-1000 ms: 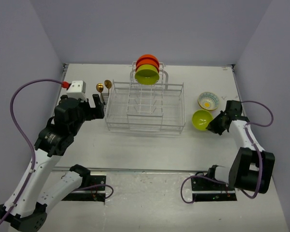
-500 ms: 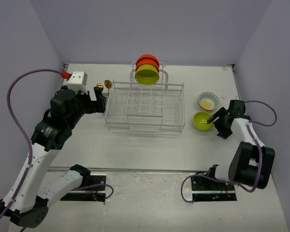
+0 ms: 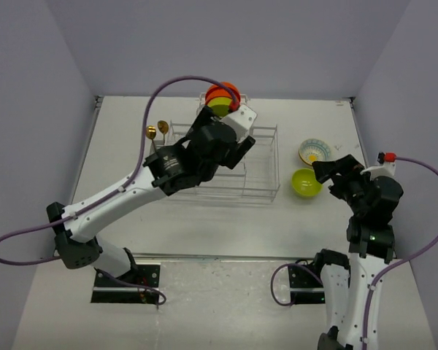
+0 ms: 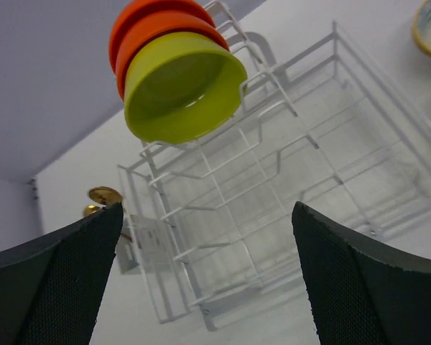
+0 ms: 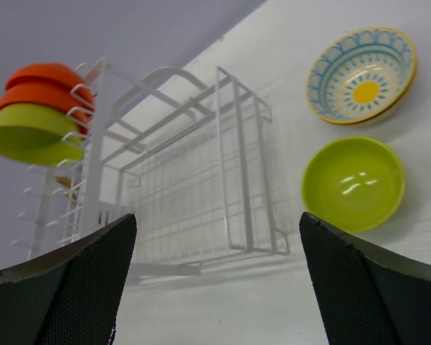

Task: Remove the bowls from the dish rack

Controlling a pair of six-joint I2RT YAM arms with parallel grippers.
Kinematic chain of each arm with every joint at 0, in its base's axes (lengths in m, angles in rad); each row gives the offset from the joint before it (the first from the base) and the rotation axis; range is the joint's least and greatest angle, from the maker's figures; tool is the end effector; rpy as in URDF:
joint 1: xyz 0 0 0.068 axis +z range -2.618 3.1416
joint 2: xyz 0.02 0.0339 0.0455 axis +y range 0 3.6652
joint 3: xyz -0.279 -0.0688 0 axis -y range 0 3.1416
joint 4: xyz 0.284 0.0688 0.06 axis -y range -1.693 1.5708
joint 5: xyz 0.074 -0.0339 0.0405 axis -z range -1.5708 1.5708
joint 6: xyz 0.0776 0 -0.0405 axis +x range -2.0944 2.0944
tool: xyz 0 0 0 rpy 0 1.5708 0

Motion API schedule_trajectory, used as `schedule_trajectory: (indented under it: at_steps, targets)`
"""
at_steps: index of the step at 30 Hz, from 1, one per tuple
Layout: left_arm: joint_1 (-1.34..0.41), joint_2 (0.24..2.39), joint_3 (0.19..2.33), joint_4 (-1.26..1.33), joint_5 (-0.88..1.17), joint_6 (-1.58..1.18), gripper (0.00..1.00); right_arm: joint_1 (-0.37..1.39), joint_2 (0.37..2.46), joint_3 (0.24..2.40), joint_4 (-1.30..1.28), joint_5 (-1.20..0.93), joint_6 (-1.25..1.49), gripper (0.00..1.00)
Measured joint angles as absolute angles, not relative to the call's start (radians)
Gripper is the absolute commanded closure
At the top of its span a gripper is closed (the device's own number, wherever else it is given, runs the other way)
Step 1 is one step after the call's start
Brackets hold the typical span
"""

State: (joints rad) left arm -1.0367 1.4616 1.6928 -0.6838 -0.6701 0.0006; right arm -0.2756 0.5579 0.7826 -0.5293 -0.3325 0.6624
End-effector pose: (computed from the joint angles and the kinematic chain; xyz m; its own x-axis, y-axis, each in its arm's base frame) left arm 0.2316 -0.2970 0.4554 -0.2224 0.3769 -0.8991 0.3904 0.8795 0.2721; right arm 0.1872 -0.0266 0.3388 -0.2536 0.6759 -0.6920 0.1440 0.7338 0.6639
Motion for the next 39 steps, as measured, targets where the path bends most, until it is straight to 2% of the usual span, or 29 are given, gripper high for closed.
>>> schedule_trajectory:
  at_steps: [5,10,14,16,17,19,24,27,30,36,39]
  targets:
    - [-1.051,1.531,1.645,-0.562,-0.783,0.267,0.00,-0.276,0.495,0.783,-0.532,-0.484,0.662,0.05]
    - [-1.026,1.536,1.633,-0.449,-0.761,0.459,0.01,-0.276,0.483,0.787,-0.561,-0.592,0.660,0.05]
    - [-0.960,1.547,1.658,-0.405,-0.670,0.508,0.04,-0.276,0.450,0.820,-0.588,-0.654,0.654,0.05]
    - [-0.912,1.558,1.666,-0.394,-0.621,0.512,0.10,-0.276,0.430,0.852,-0.600,-0.679,0.652,0.05]
    - [-0.892,1.562,1.667,-0.388,-0.599,0.512,0.17,-0.276,0.419,0.868,-0.606,-0.692,0.652,0.05]
    - [-0.854,1.571,1.656,-0.359,-0.565,0.515,0.20,-0.276,0.390,0.896,-0.610,-0.709,0.653,0.04]
    - [-0.832,1.559,1.535,-0.242,-0.500,0.531,0.20,-0.276,0.304,0.907,-0.593,-0.757,0.677,0.04]
    - [-0.834,1.538,1.414,-0.144,-0.459,0.562,0.24,-0.276,0.265,0.862,-0.553,-0.791,0.694,0.04]
    - [-0.834,1.531,1.345,-0.065,-0.446,0.592,0.23,-0.276,0.254,0.823,-0.546,-0.810,0.697,0.04]
    - [-0.833,1.531,1.289,0.072,-0.442,0.662,0.24,-0.266,0.254,0.791,-0.540,-0.841,0.693,0.04]
    - [-0.833,1.532,1.290,0.128,-0.442,0.688,0.31,-0.247,0.254,0.785,-0.525,-0.848,0.688,0.04]
